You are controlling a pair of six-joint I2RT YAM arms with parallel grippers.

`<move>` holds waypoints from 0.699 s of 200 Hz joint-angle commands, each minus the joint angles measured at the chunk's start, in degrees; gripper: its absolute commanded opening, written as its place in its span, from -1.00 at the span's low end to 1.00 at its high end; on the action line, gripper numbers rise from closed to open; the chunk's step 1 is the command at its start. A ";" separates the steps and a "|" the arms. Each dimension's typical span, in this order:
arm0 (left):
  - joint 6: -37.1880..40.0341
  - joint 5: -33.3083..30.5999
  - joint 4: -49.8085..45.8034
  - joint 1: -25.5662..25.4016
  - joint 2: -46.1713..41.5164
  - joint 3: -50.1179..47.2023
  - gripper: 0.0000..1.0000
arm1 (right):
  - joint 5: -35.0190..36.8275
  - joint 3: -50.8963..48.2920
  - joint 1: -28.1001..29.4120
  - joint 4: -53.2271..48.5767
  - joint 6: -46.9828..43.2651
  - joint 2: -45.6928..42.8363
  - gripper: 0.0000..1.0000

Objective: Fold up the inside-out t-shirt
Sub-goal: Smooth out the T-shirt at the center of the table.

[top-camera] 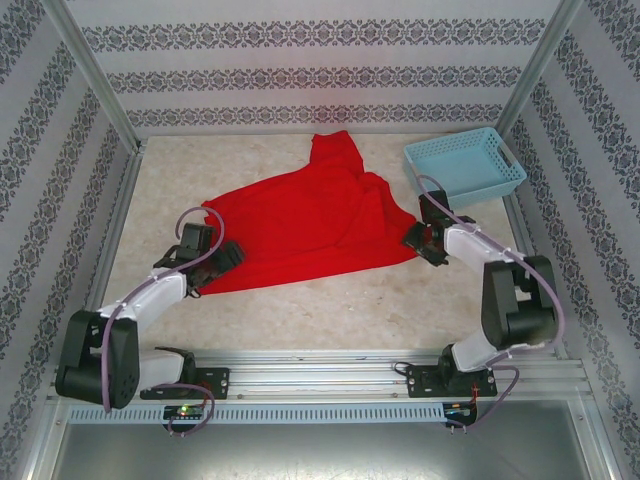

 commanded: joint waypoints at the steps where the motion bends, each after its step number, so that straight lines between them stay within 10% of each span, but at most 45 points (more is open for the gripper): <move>1: 3.15 1.01 -3.37 0.10 -1.47 5.34 0.72 | 6.80 3.32 4.80 -2.26 -3.57 -3.43 0.25; 140: 2.55 0.68 -0.30 2.92 26.41 21.52 0.74 | 7.32 18.67 3.93 -9.96 -11.45 19.46 0.11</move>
